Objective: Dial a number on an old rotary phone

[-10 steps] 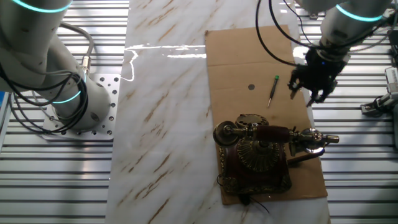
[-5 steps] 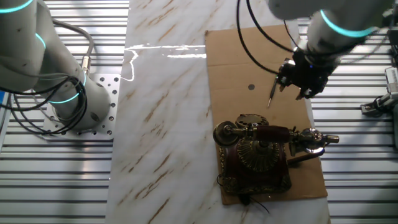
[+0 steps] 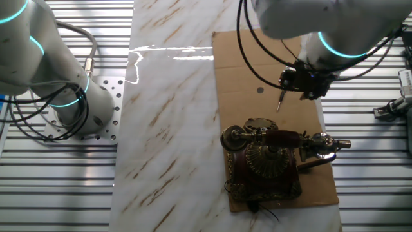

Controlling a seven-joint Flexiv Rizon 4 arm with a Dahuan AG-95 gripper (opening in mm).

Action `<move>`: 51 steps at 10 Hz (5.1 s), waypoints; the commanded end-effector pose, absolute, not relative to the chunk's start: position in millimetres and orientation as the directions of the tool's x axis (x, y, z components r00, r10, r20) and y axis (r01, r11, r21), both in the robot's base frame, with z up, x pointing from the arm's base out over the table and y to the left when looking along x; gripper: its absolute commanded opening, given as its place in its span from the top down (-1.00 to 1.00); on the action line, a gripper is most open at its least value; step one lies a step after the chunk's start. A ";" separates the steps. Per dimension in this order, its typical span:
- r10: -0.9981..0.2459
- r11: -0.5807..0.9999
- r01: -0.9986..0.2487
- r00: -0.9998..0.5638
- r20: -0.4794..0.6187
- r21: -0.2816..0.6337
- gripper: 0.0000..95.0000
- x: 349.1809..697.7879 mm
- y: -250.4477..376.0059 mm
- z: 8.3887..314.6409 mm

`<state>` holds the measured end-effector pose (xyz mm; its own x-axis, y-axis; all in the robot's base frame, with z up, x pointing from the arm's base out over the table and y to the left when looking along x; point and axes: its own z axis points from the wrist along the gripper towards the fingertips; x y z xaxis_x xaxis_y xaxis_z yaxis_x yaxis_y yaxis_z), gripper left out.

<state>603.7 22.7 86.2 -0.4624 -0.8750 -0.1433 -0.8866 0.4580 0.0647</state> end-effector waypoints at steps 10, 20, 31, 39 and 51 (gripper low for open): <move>-0.852 0.516 -0.856 -0.517 0.078 -0.041 0.20 607.9 33.9 77.6; -0.822 0.569 -0.822 -0.569 -0.022 0.027 -0.20 603.7 35.3 85.6; -0.876 0.461 -0.887 -0.459 -0.149 0.022 -0.20 592.2 40.2 73.2; -0.883 0.466 -0.884 -0.464 -0.067 -0.018 0.20 594.7 31.1 38.5; -0.877 0.478 -0.878 -0.476 -0.070 -0.019 0.60 593.6 33.3 22.1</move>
<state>594.0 33.0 21.4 -0.4763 -0.8764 -0.0710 -0.8778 0.4786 -0.0191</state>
